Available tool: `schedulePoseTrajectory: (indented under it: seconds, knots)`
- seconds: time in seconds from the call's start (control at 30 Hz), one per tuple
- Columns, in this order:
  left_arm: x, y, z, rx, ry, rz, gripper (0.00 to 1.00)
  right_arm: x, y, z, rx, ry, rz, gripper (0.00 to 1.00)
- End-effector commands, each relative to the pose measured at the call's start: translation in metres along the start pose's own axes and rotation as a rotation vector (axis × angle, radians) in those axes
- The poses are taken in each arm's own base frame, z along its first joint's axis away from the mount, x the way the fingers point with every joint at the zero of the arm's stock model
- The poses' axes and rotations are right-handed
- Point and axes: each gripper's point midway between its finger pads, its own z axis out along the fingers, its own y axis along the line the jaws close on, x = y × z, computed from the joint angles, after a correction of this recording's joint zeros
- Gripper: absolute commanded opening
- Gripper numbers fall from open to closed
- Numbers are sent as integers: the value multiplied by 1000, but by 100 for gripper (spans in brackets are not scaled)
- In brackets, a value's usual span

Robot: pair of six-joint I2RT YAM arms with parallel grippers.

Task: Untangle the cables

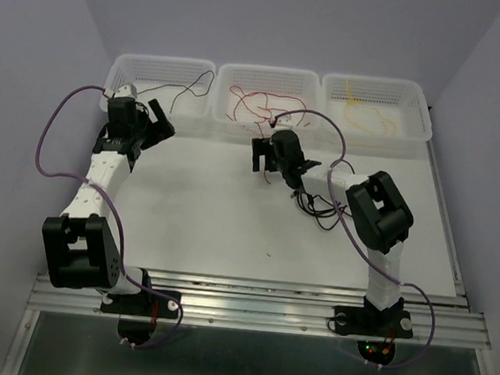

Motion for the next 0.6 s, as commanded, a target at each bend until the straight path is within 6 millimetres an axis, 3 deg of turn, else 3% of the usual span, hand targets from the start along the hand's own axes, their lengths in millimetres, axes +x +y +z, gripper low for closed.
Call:
schedulePoseTrajectory:
  seconds: [0.0, 0.03, 0.17, 0.27, 0.33, 0.37, 0.47, 0.5, 0.57]
  knots:
    - [-16, -14, -11, 47, -70, 3, 99, -42, 0, 23, 29, -188, 34, 94]
    - [-16, -13, -10, 46, -71, 4, 99, -48, 1, 27, 31, -208, 38, 85]
    - [-19, -11, -12, 28, -80, 8, 99, -48, -1, 37, 49, -231, 43, 66]
    - [-21, -11, -13, 27, -85, 8, 99, -53, 0, 38, 48, -245, 36, 31]
    - [-23, -12, -15, 28, -94, 9, 99, -62, 0, 29, 47, -259, 49, 1]
    - [-24, -12, -15, 29, -95, 9, 99, -60, 0, 29, 49, -253, 46, 1]
    - [-26, -13, -18, 32, -104, 9, 99, -83, 8, 4, 2, -265, 43, 1]
    - [-27, -15, -19, 35, -107, 10, 99, -104, 11, -9, -12, -295, 45, 1]
    - [-29, -16, -20, 40, -111, 9, 99, -118, 15, -21, -26, -298, 28, 1]
